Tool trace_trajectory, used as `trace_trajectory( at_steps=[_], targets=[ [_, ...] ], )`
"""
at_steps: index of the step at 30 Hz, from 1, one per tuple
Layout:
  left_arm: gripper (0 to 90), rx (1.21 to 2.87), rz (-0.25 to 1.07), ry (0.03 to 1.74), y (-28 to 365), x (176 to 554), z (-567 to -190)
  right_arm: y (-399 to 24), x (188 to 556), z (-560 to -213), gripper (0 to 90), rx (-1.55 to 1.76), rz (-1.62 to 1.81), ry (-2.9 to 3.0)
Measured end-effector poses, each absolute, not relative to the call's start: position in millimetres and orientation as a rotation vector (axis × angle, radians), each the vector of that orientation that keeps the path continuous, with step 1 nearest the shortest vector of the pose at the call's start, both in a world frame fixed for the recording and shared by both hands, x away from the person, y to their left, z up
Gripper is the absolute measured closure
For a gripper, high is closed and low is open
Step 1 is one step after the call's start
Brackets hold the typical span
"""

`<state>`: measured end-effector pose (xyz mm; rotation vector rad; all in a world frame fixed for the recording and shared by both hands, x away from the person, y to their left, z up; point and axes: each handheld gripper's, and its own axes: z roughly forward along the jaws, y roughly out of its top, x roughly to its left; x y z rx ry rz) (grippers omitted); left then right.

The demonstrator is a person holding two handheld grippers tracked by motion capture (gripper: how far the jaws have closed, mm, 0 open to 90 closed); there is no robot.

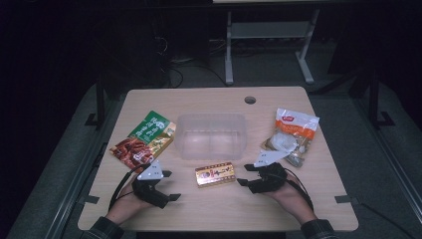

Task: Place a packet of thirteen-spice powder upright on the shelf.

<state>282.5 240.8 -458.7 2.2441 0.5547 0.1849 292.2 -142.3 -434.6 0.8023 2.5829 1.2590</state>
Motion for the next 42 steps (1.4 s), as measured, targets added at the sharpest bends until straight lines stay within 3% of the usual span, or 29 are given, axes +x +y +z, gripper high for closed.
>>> trace_trajectory(
  at_steps=[4,5,6,8,11,42],
  targets=[
    [12.7,2.245,0.185,0.552,242,281,-458,-131,298,-433,63.3,0.785,1.274,2.578],
    [12.7,2.241,0.19,0.556,243,282,-458,-131,298,-433,63.3,0.785,1.274,2.578],
    [12.7,2.23,0.189,0.558,243,282,-457,-127,302,-433,73.4,0.788,1.277,2.573],
    [12.6,2.227,0.194,0.559,243,282,-456,-124,304,-432,82.2,0.795,1.292,2.558],
    [12.7,2.221,0.19,0.556,243,281,-455,-117,309,-432,89.4,0.797,1.311,2.559],
    [12.9,2.233,0.147,0.542,240,280,-459,-75,342,-452,89.8,0.708,1.203,2.509]
  ],
)
